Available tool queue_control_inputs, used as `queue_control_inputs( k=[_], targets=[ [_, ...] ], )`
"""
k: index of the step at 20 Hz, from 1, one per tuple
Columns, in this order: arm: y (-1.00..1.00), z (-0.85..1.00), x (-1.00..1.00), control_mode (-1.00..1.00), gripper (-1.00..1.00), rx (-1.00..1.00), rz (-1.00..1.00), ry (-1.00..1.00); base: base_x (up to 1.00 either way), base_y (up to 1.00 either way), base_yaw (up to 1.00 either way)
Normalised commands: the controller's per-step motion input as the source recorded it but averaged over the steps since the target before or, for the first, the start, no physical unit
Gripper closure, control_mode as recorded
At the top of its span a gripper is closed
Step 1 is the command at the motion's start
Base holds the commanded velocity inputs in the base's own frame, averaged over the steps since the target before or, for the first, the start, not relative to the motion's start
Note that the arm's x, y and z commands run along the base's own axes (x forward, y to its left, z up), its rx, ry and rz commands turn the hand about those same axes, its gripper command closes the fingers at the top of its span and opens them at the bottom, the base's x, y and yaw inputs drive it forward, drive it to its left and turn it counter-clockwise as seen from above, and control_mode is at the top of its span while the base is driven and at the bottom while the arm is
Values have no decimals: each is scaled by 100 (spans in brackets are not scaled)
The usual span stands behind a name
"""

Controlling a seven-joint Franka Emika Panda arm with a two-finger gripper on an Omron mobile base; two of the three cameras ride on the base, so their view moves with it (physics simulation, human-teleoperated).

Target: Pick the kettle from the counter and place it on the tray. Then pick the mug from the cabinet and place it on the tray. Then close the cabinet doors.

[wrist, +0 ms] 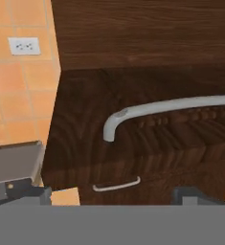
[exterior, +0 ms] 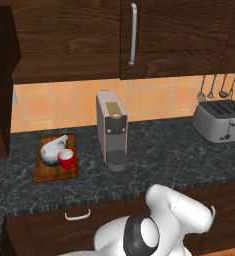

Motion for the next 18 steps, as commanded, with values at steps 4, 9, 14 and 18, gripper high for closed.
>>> queue_control_inputs(
  k=[4,9,14,18],
  targets=[
    [70,-16,99,-100,-100,0,0,11,0,0,0],
    [34,-26,89,-100,-100,0,-1,9,0,0,0],
    [1,-8,80,-100,-100,4,-11,0,0,0,0],
    [0,0,72,-100,-100,5,-17,0,0,0,0]
  ],
)
